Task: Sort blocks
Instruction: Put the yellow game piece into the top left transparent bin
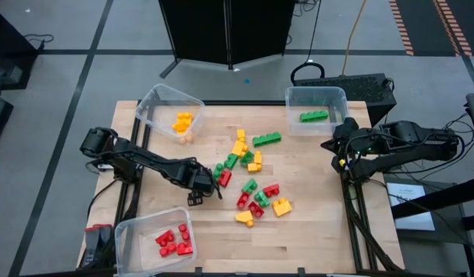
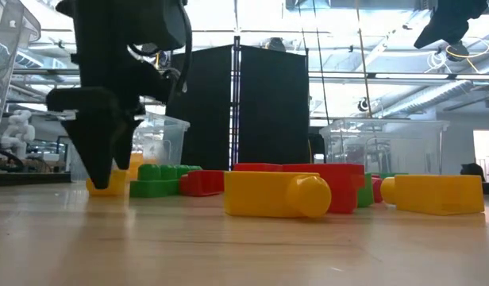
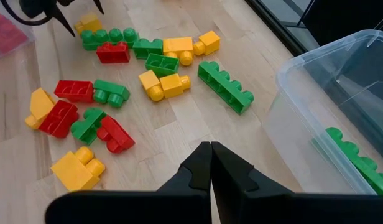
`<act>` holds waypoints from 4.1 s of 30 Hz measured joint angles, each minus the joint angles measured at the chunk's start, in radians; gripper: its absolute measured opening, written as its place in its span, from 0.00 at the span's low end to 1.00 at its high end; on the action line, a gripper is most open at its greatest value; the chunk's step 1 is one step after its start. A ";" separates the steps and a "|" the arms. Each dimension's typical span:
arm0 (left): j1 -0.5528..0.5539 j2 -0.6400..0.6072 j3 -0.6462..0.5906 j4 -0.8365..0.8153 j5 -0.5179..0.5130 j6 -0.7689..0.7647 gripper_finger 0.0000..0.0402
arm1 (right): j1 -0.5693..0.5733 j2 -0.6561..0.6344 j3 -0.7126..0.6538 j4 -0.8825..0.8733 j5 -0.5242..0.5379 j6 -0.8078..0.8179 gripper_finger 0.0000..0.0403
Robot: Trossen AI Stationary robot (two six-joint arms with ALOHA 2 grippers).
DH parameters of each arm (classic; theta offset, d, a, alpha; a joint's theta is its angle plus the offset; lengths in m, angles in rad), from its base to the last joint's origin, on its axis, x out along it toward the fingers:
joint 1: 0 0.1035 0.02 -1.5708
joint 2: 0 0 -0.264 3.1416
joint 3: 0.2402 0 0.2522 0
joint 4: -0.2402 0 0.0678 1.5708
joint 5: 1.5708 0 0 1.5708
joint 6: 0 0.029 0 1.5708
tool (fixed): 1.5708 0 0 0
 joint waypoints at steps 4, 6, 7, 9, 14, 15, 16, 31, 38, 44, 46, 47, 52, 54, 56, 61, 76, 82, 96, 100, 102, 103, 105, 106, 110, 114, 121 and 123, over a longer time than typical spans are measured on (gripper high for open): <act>0.000 -0.001 -0.043 0.040 0.047 -0.021 0.74 | 0.000 0.000 0.000 0.000 0.000 0.000 0.02; 0.001 -0.004 -0.056 0.052 0.052 -0.022 0.74 | 0.000 0.000 0.000 0.000 0.000 0.000 0.02; 0.000 -0.004 -0.061 0.059 0.053 -0.021 0.74 | 0.000 0.000 0.000 0.000 0.000 0.000 0.02; 0.000 -0.005 -0.072 0.085 0.058 -0.018 0.74 | 0.000 0.000 0.000 0.000 0.000 0.000 0.02; 0.000 -0.003 -0.093 0.151 0.102 -0.016 0.71 | 0.000 0.000 0.000 0.000 0.000 0.000 0.02; 0.000 -0.003 -0.093 0.152 0.105 -0.016 0.68 | 0.000 0.000 0.000 0.000 0.000 0.000 0.02; 0.000 -0.003 -0.093 0.152 0.106 -0.016 0.66 | 0.000 0.000 0.000 0.000 0.000 0.001 0.02; 0.000 -0.002 -0.039 0.067 0.090 -0.016 0.28 | 0.000 0.000 0.000 0.000 0.001 0.035 0.02; 0.000 0.004 0.048 0.002 0.091 -0.017 0.26 | 0.000 0.000 0.000 0.000 0.001 0.035 0.02; 0.000 -0.001 0.121 -0.109 0.091 -0.017 0.22 | 0.000 0.000 0.000 0.000 0.001 0.035 0.02; 0.000 -0.013 0.138 -0.127 0.090 -0.016 0.20 | 0.000 0.000 0.000 0.000 0.001 0.035 0.02; 0.000 -0.018 0.145 -0.126 0.086 -0.017 0.19 | 0.000 0.000 0.000 0.000 0.001 0.035 0.02; 0.000 -0.032 0.148 -0.125 0.061 -0.016 0.14 | 0.000 0.000 0.000 0.000 0.001 0.035 0.02; 0.000 -0.032 0.148 -0.126 0.061 -0.014 0.12 | 0.000 0.000 0.000 0.000 0.001 0.035 0.02; 0.000 -0.032 0.148 -0.126 0.033 -0.025 0.11 | 0.000 0.000 0.000 0.000 0.000 0.035 0.02; 0.000 -0.051 0.148 -0.122 -0.063 -0.067 0.13 | 0.000 0.000 0.000 0.000 0.000 0.035 0.02; 0.036 -0.044 0.135 -0.196 -0.086 -0.611 0.47 | 0.000 0.000 0.000 0.000 0.001 0.027 0.02; 0.062 -0.042 0.135 -0.215 -0.089 -0.831 0.50 | 0.000 0.000 0.000 0.000 0.001 0.011 0.02; 0.084 0.031 0.134 -0.195 0.062 -0.909 0.50 | 0.000 0.000 0.000 0.000 0.000 0.010 0.02; 0.085 0.069 0.134 -0.184 0.074 -0.908 0.50 | 0.000 0.000 0.000 0.000 0.000 0.015 0.02; 0.084 0.082 0.134 -0.158 0.075 -0.908 0.50 | 0.000 0.000 0.000 0.000 0.000 0.028 0.02; 0.084 0.088 0.134 -0.151 0.075 -0.908 0.50 | 0.000 0.000 0.000 0.000 0.000 0.032 0.02; 0.085 0.098 0.135 -0.140 0.075 -0.909 0.50 | 0.000 0.000 0.000 0.000 0.000 0.033 0.02; 0.087 0.105 0.137 -0.138 0.075 -0.908 0.50 | 0.000 0.000 0.000 0.000 0.000 0.034 0.02; 0.093 0.143 0.132 -0.124 0.094 -0.909 0.50 | 0.000 0.000 0.000 0.000 -0.001 0.035 0.02; 0.093 0.173 0.139 -0.090 0.112 -0.912 0.50 | 0.000 0.000 0.000 0.000 -0.005 0.035 0.02; 0.093 0.196 0.137 -0.014 0.140 -0.934 0.47 | 0.000 0.000 0.000 0.000 -0.005 0.035 0.02; 0.093 0.196 0.137 -0.008 0.144 -0.935 0.42 | 0.000 0.000 0.000 0.000 -0.005 0.035 0.02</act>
